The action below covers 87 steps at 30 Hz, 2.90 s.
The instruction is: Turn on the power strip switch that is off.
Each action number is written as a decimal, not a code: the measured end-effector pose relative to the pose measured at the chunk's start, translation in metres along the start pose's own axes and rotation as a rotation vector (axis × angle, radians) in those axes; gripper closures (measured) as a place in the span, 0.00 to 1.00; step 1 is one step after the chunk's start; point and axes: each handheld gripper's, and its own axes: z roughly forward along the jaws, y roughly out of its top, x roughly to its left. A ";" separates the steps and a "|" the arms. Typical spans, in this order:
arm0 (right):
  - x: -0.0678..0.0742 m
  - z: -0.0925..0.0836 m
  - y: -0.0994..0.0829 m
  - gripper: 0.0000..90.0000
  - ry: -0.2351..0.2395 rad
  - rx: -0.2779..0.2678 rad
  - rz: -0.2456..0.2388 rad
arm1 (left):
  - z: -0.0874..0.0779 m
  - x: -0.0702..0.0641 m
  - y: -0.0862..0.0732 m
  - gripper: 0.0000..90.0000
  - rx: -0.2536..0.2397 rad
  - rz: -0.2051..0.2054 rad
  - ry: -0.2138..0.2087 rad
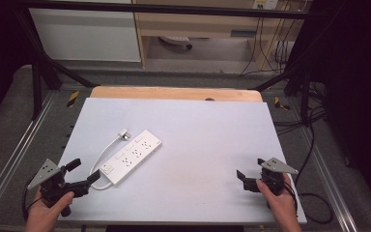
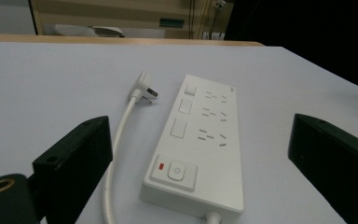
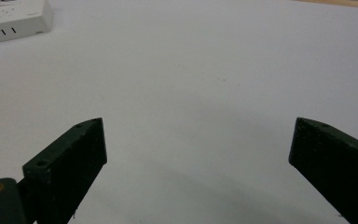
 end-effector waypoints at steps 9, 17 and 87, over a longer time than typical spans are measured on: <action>0.002 0.000 0.002 0.05 0.025 -0.007 -0.001 | 0.010 -0.005 0.015 0.07 -0.003 -0.020 -0.007; 0.005 -0.001 0.003 0.04 0.033 -0.008 -0.014 | 0.014 -0.008 0.022 0.07 0.008 -0.001 -0.012; 0.005 0.000 0.004 0.02 0.061 -0.011 -0.002 | 0.079 -0.027 0.079 0.07 0.013 0.096 -0.084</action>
